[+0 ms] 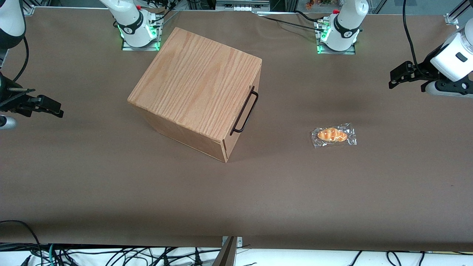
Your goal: Open top drawer with left arm
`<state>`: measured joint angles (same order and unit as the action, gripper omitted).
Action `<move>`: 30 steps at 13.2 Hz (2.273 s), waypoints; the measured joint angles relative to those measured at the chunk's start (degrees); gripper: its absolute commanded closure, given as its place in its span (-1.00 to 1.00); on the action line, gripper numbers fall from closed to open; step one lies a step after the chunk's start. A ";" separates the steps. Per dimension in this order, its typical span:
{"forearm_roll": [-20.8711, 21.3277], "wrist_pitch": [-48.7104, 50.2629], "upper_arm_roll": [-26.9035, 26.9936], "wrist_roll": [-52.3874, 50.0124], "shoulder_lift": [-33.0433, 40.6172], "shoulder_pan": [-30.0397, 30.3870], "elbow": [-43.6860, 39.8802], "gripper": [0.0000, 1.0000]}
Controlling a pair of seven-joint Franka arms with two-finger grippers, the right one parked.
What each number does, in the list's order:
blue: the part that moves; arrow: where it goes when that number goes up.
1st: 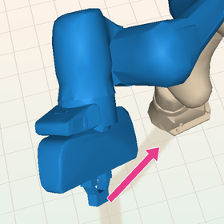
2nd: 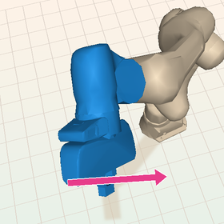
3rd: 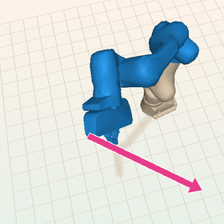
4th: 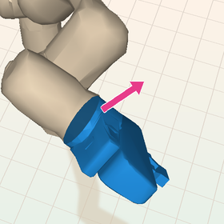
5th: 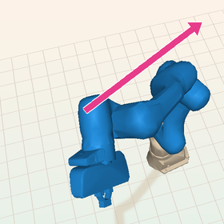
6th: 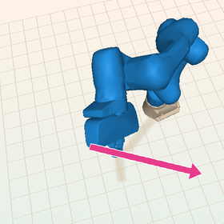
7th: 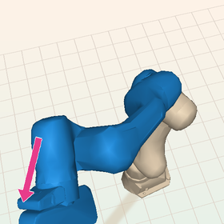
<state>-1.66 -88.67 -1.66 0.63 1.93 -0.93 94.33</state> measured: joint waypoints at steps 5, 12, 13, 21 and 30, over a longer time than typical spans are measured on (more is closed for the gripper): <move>-2.27 -0.03 -2.81 -0.02 -1.73 -0.57 0.19 -1.00; -16.77 -15.03 -14.08 -0.32 -14.57 -4.03 0.36 -1.00; -19.37 -18.08 -14.94 -0.27 -16.25 -4.76 0.36 -1.00; -22.41 -32.73 -18.96 0.90 -25.27 -11.69 0.35 -1.00; -20.45 -39.51 -18.94 5.64 -27.31 -13.32 3.80 -1.00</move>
<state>-22.11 -128.18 -20.60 6.27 -25.38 -14.25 98.13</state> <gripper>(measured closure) 0.000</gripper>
